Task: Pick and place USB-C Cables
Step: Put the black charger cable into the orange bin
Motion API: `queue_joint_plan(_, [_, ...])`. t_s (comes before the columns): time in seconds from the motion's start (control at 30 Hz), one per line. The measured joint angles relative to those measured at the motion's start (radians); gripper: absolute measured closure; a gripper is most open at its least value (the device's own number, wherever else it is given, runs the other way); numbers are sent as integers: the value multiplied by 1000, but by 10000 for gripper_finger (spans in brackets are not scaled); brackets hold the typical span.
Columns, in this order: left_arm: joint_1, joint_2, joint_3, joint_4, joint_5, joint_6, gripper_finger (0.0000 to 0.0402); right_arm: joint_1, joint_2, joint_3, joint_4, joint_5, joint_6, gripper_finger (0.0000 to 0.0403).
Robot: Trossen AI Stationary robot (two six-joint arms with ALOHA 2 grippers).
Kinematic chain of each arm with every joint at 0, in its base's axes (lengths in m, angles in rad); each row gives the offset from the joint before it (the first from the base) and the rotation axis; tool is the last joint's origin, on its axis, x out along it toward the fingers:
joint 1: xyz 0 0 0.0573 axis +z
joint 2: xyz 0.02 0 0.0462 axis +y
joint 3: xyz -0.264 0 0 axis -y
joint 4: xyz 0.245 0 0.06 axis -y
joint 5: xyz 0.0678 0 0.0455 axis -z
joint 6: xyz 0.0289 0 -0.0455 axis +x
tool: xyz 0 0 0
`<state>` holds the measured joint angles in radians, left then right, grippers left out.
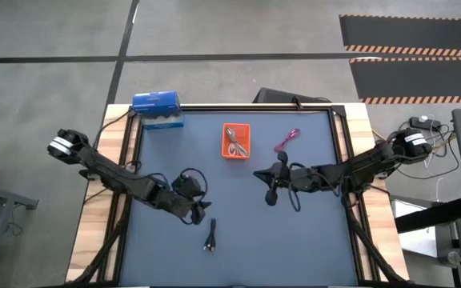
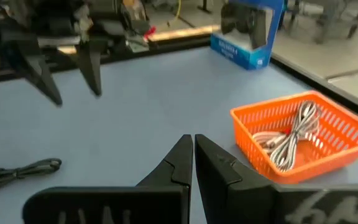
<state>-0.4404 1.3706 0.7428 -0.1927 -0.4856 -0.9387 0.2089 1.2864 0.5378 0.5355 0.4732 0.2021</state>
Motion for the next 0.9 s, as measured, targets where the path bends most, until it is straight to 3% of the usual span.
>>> queue_joint_plan(0.47, [-6, 272, 347, -595, 210, -275, 182, 0, -111, -32, 38, -2, -140, 394])
queue_joint_plan(0.9, [-100, 396, 553, -610, 298, -469, 182, 0, -189, -37, -74, -5, -135, 394])
